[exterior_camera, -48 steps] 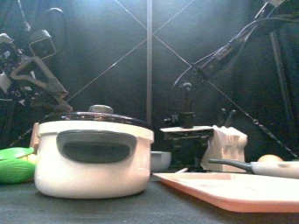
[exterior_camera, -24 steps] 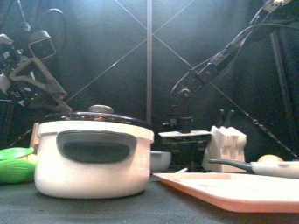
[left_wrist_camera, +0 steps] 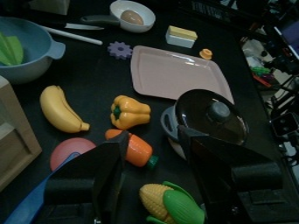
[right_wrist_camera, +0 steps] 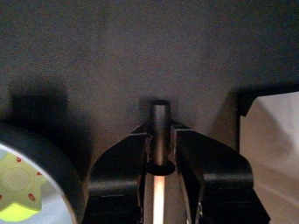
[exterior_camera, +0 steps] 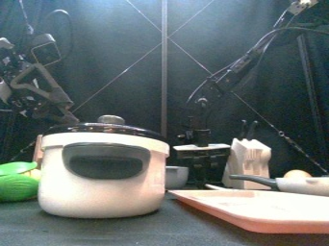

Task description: Grab knife sharpener

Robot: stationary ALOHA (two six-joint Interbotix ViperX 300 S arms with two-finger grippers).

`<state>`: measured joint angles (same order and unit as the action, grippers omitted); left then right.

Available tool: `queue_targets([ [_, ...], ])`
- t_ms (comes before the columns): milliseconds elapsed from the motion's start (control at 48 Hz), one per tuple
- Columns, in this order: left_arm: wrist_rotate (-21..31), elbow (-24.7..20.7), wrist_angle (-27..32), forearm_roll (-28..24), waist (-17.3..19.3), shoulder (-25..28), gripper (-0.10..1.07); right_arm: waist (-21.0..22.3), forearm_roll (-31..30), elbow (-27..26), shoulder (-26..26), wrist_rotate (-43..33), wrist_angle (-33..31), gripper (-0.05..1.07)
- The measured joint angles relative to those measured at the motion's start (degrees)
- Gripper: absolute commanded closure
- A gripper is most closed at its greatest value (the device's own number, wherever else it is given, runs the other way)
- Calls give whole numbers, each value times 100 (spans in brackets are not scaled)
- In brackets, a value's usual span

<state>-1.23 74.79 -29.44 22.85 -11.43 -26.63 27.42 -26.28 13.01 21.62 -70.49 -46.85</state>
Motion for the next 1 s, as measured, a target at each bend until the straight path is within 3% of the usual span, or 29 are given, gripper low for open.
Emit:
queue_targets([
  [250, 0, 0, 0, 0, 0, 0, 11, -9, -167, -211, 0, 0, -79, 48],
  [458, 9, 0, 0, 35, 0, 0, 12, -105, -527, -439, -316, 62, -325, 48],
  [688, 9, 0, 0, 53, 0, 0, 11, -255, -562, -510, -686, 281, -483, 48],
  [1000, 9, 0, 0, 88, 0, 0, 12, -281, -545, -510, -712, 308, -492, 48],
])
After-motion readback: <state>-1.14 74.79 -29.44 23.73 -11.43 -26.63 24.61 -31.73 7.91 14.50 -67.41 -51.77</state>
